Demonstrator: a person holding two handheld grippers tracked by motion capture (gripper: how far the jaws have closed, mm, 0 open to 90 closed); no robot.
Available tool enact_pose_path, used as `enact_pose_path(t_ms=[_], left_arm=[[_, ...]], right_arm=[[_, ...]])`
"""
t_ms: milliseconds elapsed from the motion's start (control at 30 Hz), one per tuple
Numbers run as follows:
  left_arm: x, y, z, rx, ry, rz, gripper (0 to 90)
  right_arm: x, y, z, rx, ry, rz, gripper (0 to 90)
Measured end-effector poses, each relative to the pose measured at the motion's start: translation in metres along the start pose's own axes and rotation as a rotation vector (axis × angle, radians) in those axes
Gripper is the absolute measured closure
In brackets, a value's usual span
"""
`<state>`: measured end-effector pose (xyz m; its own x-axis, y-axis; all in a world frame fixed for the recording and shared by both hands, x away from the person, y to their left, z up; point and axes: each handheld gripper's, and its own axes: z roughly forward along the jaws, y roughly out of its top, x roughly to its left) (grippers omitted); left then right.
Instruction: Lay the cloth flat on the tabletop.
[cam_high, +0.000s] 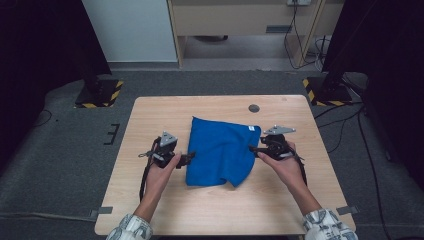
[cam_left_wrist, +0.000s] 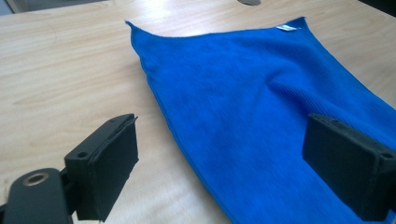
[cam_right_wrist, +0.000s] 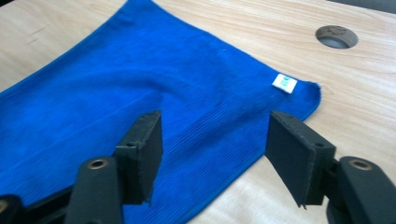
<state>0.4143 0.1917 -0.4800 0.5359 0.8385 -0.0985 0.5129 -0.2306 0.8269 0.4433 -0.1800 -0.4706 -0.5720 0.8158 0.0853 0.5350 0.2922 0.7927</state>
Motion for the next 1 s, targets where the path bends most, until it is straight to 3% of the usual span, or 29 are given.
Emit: enact_pose_path(t_ms=[267, 667, 1000], left_arm=[[-0.014, -0.020, -0.016, 0.033, 0.017, 0.067, 9.3], [-0.019, -0.054, -0.032, 0.052, 0.019, 0.063, 10.5], [-0.031, -0.057, -0.022, 0.071, 0.001, 0.069, 11.1]], right_arm=[[0.018, -0.024, -0.017, -0.029, 0.041, -0.022, 46.3], [0.044, -0.062, -0.030, -0.033, 0.102, -0.061, 58.3], [0.065, -0.068, -0.031, -0.025, 0.130, -0.116, 59.8]])
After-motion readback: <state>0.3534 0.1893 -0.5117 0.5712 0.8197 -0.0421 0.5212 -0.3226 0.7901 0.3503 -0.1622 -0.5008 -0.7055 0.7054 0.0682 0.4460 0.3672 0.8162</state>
